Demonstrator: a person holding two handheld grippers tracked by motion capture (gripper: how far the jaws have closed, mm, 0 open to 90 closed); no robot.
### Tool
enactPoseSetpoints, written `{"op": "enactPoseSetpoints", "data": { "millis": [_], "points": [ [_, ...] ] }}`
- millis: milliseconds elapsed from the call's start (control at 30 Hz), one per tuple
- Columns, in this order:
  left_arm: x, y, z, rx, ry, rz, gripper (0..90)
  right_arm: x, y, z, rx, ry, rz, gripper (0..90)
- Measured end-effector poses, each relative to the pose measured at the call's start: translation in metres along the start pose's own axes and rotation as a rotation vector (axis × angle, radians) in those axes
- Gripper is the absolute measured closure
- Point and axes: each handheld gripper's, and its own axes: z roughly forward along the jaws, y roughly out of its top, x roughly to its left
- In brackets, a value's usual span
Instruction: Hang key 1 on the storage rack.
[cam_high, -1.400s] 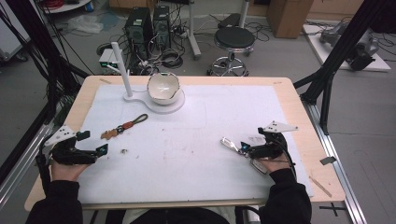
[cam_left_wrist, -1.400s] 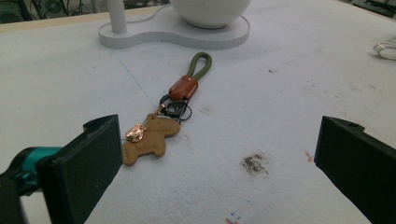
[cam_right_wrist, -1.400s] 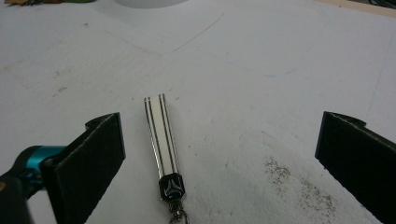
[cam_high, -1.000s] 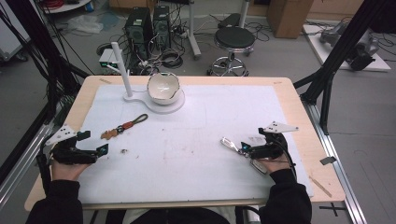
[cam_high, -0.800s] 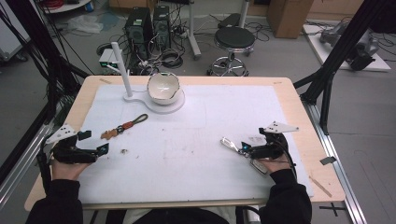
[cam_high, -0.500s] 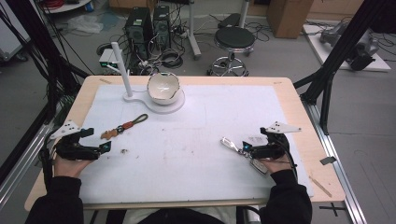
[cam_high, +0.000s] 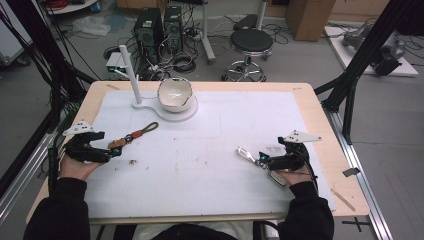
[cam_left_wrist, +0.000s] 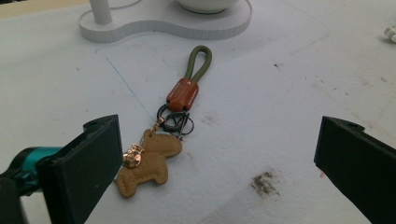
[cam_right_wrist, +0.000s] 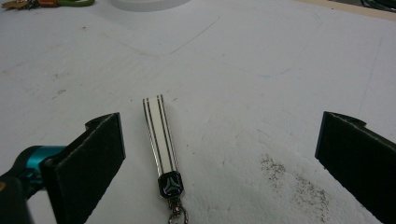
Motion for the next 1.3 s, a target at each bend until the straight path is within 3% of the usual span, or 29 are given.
{"op": "enactPoseSetpoints", "data": {
  "millis": [100, 167, 333, 467, 700, 733, 833, 1033, 1133, 1233, 1300],
  "points": [
    [0.000, 0.006, 0.006, 0.008, -0.034, 0.012, 1.7, 0.000, 0.000, 0.001, 0.005, -0.001, -0.003, 0.6],
    [0.001, 0.013, 0.012, 0.034, -0.038, 0.034, 1.7, 0.000, 0.000, 0.001, 0.006, -0.003, -0.005, 0.6],
    [0.004, 0.021, 0.018, 0.059, -0.045, 0.043, 1.7, 0.000, 0.000, 0.001, 0.005, -0.004, -0.007, 0.6],
    [0.011, 0.031, 0.030, 0.120, -0.056, 0.050, 1.7, 0.000, 0.000, 0.001, 0.009, -0.008, -0.003, 0.6],
    [0.016, 0.034, 0.041, 0.166, -0.072, 0.038, 2.1, 0.000, 0.000, 0.000, 0.000, -0.013, -0.005, 0.6],
    [0.016, 0.036, 0.045, 0.193, -0.071, 0.052, 2.1, 0.000, 0.000, 0.000, 0.000, -0.013, -0.006, 0.6],
    [0.014, 0.041, 0.051, 0.211, -0.084, 0.072, 2.1, 0.000, 0.000, 0.001, 0.000, -0.011, -0.014, 0.6],
    [0.015, 0.043, 0.064, 0.255, -0.083, 0.082, 2.1, 0.001, 0.000, 0.002, 0.006, -0.010, -0.013, 0.6],
    [0.014, 0.041, 0.067, 0.257, -0.088, 0.107, 7.1, 0.000, 0.000, 0.002, 0.010, -0.007, -0.009, 0.6],
    [0.014, 0.041, 0.072, 0.251, -0.098, 0.098, 7.1, 0.000, 0.000, 0.002, 0.010, -0.008, -0.017, 0.6],
    [0.015, 0.045, 0.082, 0.302, -0.091, 0.113, 7.0, 0.001, 0.000, 0.003, 0.011, -0.009, -0.018, 0.6]
  ]
}}
